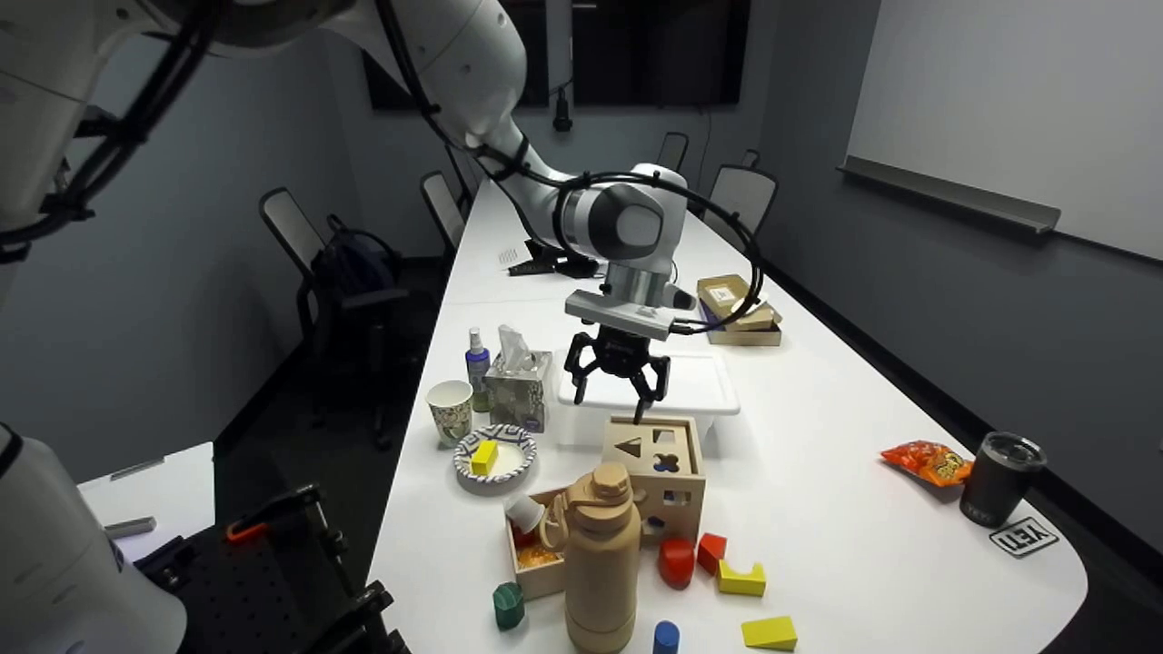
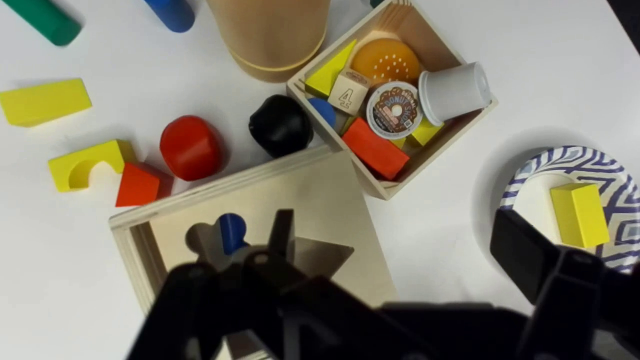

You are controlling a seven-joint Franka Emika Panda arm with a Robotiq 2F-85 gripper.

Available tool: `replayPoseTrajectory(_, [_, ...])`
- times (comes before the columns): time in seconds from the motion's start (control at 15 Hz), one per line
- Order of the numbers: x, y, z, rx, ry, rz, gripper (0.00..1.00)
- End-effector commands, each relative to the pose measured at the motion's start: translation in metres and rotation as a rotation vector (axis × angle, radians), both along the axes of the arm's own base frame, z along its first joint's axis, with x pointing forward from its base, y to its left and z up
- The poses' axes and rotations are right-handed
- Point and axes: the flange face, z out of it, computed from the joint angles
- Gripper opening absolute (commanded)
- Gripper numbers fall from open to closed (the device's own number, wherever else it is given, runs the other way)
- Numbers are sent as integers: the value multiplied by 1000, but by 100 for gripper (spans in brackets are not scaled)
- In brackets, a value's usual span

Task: Slightly open the wooden box by sliding the lid off

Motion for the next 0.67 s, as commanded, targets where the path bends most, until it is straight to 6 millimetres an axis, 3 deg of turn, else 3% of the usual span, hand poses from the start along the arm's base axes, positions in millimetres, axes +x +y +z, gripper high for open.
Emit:
replayPoseTrajectory(0.0, [20,1,-12,3,-12,43,100])
replayPoseTrajectory(0.2, [26,10,-27,12,-1,57,100])
replayPoseTrajectory(0.6, [14,28,-60,34,53,77,100])
